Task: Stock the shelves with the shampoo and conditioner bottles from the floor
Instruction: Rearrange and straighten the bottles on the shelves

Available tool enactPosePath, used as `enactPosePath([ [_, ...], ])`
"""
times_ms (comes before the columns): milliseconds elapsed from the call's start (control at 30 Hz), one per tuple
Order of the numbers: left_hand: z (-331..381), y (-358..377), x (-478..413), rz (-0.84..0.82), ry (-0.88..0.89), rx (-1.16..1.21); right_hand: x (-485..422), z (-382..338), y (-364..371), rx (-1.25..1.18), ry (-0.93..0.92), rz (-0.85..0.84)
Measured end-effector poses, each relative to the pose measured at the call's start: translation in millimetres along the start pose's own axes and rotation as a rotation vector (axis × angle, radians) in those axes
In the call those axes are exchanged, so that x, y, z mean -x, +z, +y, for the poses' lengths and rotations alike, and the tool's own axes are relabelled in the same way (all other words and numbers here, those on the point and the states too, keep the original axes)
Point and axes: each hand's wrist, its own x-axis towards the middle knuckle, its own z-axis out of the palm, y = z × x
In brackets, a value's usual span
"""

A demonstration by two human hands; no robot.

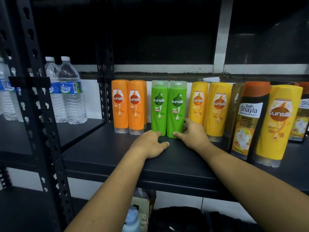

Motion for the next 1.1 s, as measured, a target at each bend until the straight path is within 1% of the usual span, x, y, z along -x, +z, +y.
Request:
enactPosePath([
  [100,0,0,2,0.007,0.016,-0.009,0,0,-1,0.045,0.013,0.000],
  [233,1,-2,5,0.024,0.058,-0.003,5,-4,-4,0.231,0.034,-0.020],
  [300,2,-3,7,0.030,0.085,0.003,11,-7,-7,0.303,0.031,-0.055],
  [400,4,-5,12,0.020,0.119,0.038,26,-8,-15,0.360,-0.019,-0.148],
  [467,6,-6,14,0.013,0.146,0.052,39,-9,-26,0.378,-0.071,-0.242],
  [567,11,-8,19,-0.012,0.192,0.064,68,-8,-54,0.346,-0.095,-0.379],
  [667,18,-11,25,-0.031,0.235,0.046,101,-5,-90,0.329,-0.132,-0.435],
  [767,26,-11,31,-0.085,0.286,0.029,132,1,-123,0.306,-0.162,-0.437],
  [933,58,-2,44,-0.172,0.378,0.031,164,24,-155,0.273,-0.146,-0.388],
  [1033,87,8,48,-0.168,0.429,0.034,176,36,-170,0.258,-0.134,-0.320],
  [1100,109,18,46,-0.134,0.419,0.062,182,45,-180,0.258,-0.121,-0.240],
])
